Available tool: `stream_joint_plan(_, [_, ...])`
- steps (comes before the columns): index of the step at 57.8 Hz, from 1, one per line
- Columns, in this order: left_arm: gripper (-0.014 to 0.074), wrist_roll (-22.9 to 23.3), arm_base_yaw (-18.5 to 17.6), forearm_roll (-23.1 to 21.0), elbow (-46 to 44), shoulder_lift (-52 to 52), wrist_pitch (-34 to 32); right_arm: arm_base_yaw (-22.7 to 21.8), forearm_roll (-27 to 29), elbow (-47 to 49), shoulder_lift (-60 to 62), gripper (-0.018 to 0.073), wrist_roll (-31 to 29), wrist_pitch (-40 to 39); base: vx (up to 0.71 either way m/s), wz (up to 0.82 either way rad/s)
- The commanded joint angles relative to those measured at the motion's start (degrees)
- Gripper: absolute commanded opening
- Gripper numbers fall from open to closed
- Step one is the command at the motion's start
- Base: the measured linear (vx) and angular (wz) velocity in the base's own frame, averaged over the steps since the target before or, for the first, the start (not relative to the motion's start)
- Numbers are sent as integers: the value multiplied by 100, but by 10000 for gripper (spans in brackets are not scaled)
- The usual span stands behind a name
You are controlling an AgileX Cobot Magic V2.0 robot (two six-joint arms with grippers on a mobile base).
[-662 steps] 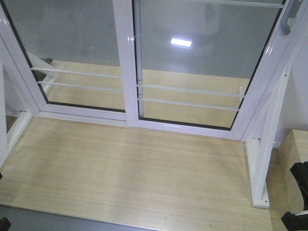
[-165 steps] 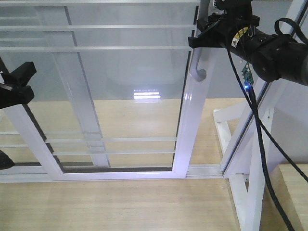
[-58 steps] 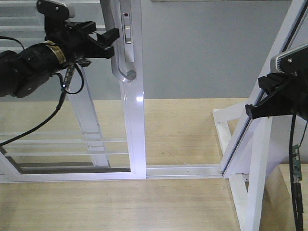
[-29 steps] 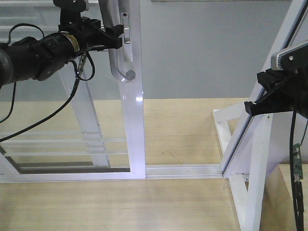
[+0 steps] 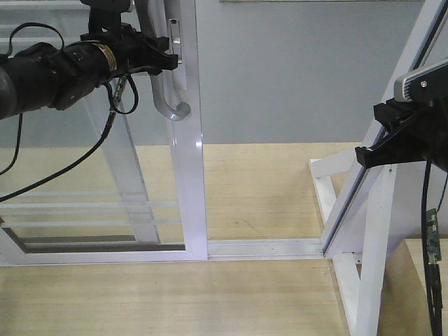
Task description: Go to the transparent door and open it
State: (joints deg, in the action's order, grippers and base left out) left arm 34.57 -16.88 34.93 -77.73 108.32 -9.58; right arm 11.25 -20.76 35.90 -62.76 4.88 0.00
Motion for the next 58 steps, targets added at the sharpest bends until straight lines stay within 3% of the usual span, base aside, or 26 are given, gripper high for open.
stream_joint_plan(1, [-3, 29, 96, -150, -166, -523, 220, -32, -36, 157, 133, -5, -39, -465, 0, 0])
stream_joint_plan(30, [0, 29, 102, -94, -166, -709, 1746, -32, -31, 157, 133, -5, -39, -503, 0, 0])
stream_joint_plan(58, [0, 16, 604, -105, -155, -1006, 2621, -32, -31, 157, 133, -5, -33, -502, 0, 0])
